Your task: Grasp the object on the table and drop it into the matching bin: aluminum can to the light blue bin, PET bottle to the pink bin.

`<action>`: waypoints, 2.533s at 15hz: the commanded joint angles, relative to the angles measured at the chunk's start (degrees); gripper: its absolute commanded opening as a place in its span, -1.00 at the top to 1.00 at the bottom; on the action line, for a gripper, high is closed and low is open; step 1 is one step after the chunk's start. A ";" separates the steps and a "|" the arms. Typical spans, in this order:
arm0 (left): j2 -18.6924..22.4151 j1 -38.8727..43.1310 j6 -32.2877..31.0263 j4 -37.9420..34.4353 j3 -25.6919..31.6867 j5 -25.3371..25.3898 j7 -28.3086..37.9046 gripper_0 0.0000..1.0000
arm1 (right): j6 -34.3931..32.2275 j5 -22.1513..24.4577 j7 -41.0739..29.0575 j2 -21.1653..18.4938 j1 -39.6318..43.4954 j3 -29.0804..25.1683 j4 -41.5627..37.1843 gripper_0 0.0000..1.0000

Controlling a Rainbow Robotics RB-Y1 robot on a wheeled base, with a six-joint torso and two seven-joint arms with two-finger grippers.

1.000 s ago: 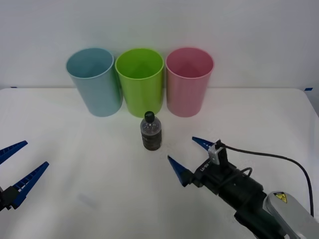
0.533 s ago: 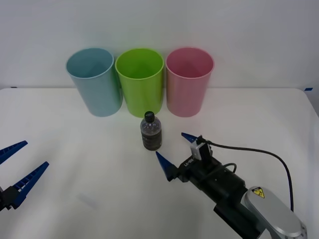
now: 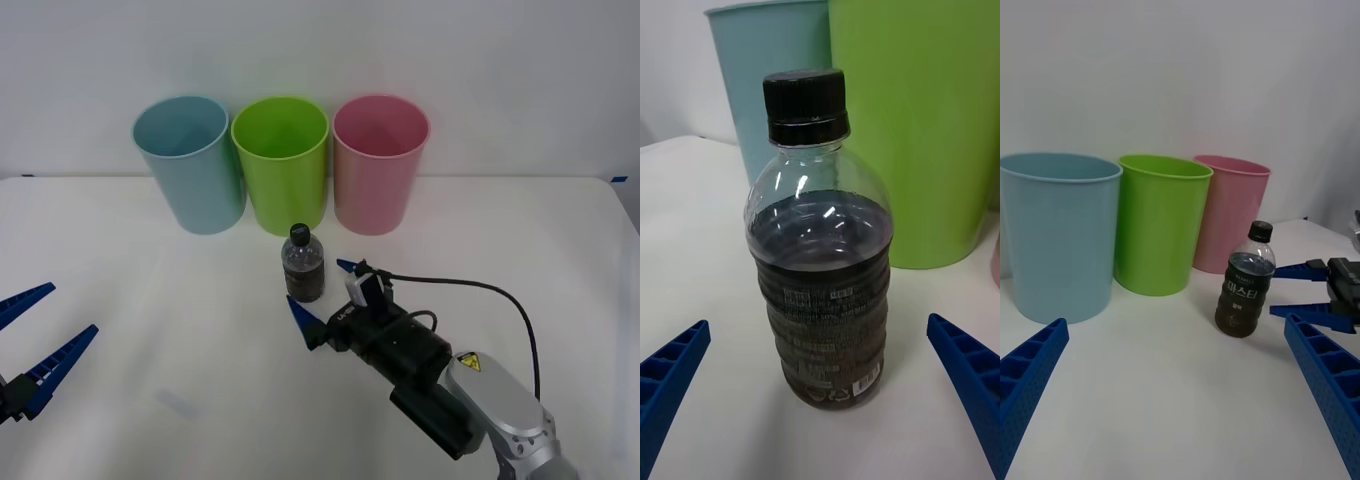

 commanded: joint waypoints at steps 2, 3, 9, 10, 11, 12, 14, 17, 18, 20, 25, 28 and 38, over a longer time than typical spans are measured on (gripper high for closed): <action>0.00 0.00 0.00 0.00 0.00 0.00 0.00 -1.00 | 0.97 0.28 -0.08 2.55 -3.77 -0.06 4.48 -1.00; 0.00 0.00 0.00 0.00 0.00 0.00 0.00 -1.00 | 1.50 0.36 -0.08 3.17 -4.38 -0.06 5.36 -1.00; 0.00 0.00 0.00 0.00 0.00 0.00 0.00 -1.00 | 4.31 1.16 0.01 5.63 -7.55 -0.06 9.40 -1.00; 0.00 0.00 0.00 0.00 0.00 0.00 0.00 -1.00 | 4.57 1.24 0.01 5.80 -7.81 -0.06 9.75 -1.00; 0.00 0.00 0.00 0.00 0.00 0.00 0.00 -1.00 | 4.84 1.42 0.01 5.98 -7.99 -0.06 9.93 -1.00; 0.00 0.00 0.00 0.00 0.00 0.00 0.00 -1.00 | 5.01 1.60 0.01 6.15 -7.99 -0.06 9.93 -1.00; 0.00 0.00 0.00 0.00 0.00 0.00 0.00 -1.00 | 5.27 1.60 0.01 6.24 -7.99 0.03 9.93 -1.00; 0.00 0.00 0.00 0.00 0.00 0.00 0.00 -1.00 | 5.27 1.68 0.01 6.33 -7.99 0.03 9.93 -1.00; 0.00 0.00 0.00 0.00 0.00 0.00 0.00 -1.00 | 5.27 1.68 0.01 6.42 -7.90 0.03 9.93 -1.00; 0.00 0.00 0.00 0.00 0.00 0.00 0.00 -1.00 | 5.27 1.68 0.10 6.51 -7.99 0.12 9.93 -1.00; 0.00 0.00 0.00 0.00 0.00 0.00 0.00 -1.00 | 5.36 1.68 0.10 6.59 -7.99 0.12 9.84 1.00; 0.00 0.00 0.00 0.00 0.00 0.00 0.00 -1.00 | 5.10 1.86 0.10 6.59 -7.99 0.12 9.93 1.00; 0.00 0.00 0.00 0.00 0.00 0.00 0.00 -1.00 | 3.25 1.42 -1.04 4.48 -6.58 0.47 5.88 1.00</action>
